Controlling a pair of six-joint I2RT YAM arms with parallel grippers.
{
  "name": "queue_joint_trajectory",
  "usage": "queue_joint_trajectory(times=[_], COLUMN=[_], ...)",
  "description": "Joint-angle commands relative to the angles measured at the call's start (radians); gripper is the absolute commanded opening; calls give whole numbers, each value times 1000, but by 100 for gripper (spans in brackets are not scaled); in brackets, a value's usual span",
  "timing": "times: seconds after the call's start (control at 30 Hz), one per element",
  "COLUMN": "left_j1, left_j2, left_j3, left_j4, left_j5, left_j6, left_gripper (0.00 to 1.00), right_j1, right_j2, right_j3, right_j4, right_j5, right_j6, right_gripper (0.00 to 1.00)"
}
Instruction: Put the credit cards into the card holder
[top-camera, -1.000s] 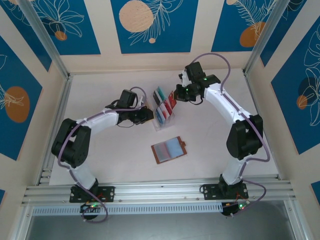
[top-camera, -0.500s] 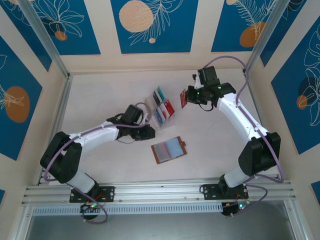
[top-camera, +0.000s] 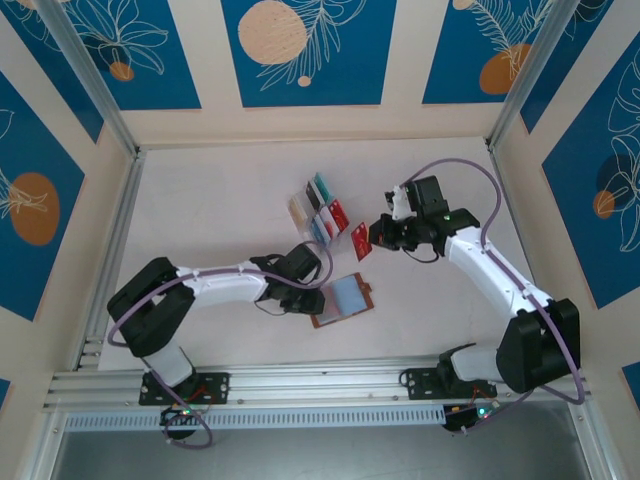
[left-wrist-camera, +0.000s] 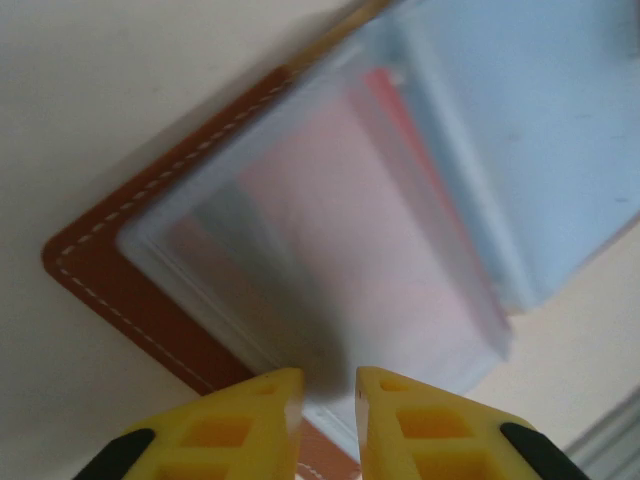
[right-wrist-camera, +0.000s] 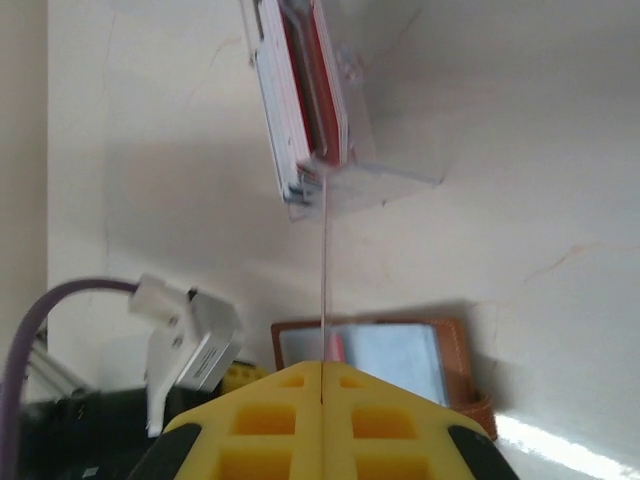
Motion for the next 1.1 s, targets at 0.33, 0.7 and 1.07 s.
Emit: queue_joint_trajectory(times=[0.33, 0.7, 1.07], left_j1=[-4, -4, -3], left_j2=[32, 50, 47], left_j3=[-39, -44, -49], left_j4=[-45, -42, -37], left_j5=[-93, -83, -77], left_j6=[1, 12, 7], left_gripper=[18, 16, 16], right_j1=[5, 39, 74], right_j2=[-51, 23, 103], right_j3=[-242, -371, -375], right_j4=[178, 293, 320], right_j5=[-244, -306, -305], right_j6=[77, 123, 108], right_gripper=[0, 0, 0])
